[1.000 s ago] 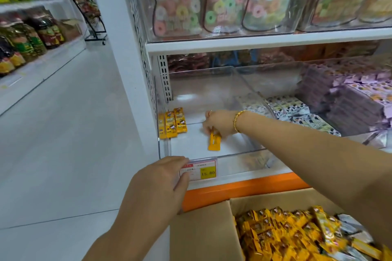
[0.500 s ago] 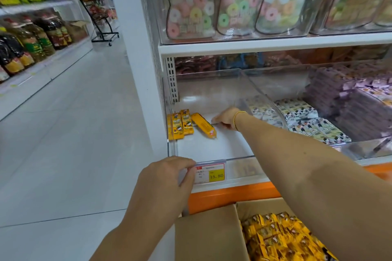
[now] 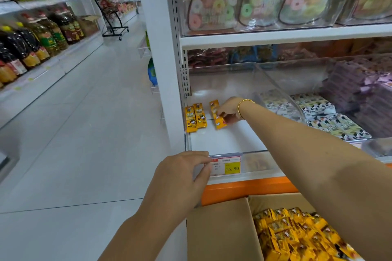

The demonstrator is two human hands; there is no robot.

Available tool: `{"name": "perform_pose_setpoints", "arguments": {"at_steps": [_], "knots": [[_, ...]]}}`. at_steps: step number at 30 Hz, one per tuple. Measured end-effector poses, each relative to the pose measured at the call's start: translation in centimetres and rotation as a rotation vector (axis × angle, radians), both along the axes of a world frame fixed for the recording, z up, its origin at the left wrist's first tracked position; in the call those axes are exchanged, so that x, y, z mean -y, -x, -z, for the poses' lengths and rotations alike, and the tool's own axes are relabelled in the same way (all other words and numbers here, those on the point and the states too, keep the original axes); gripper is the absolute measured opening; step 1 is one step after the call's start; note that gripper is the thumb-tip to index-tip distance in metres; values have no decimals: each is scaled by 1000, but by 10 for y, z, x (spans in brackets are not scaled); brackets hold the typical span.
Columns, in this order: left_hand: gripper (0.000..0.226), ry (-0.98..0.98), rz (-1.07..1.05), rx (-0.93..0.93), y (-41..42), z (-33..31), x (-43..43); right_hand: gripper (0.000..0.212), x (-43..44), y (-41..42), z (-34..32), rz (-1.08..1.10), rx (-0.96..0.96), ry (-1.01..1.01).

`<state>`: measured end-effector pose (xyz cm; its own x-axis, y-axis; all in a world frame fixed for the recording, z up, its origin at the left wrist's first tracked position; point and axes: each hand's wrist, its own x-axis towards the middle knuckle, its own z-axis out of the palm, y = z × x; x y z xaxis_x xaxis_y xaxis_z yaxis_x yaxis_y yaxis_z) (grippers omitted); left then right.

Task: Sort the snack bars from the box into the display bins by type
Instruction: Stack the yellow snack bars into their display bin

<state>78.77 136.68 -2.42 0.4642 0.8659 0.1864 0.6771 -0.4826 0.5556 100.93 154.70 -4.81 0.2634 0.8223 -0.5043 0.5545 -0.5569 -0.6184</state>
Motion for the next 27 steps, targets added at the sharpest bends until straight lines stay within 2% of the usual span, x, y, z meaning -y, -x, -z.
{"name": "perform_pose_setpoints", "arguments": {"at_steps": [2, 5, 7, 11, 16, 19, 22, 24, 27], "knots": [[33, 8, -2, -11, 0, -2, 1, 25, 1, 3, -4, 6, 42, 22], [33, 8, -10, -28, -2, -3, -1, 11, 1, 8, -8, -41, 45, -4], [31, 19, -22, -25, -3, -4, -2, 9, 3, 15, -6, -57, 47, 9], [32, -7, -18, -53, -4, -8, 0, 19, 3, 25, 0, -77, 75, -55], [35, -26, -17, -76, -6, -11, 6, 20, 10, 23, -10, -234, 482, -89], [35, -18, -16, -70, -4, -8, 7, 8, 19, 13, -12, -297, 764, -72], [34, -15, -16, -60, -4, -8, 6, 33, 14, -4, 0, -261, 1016, -123], [33, -12, -20, -46, -3, -9, 6, 39, 14, -7, 4, -272, 1033, -183], [31, 13, -41, -3, -2, -10, 5, 37, 18, -5, -3, -181, 857, -229]]}}
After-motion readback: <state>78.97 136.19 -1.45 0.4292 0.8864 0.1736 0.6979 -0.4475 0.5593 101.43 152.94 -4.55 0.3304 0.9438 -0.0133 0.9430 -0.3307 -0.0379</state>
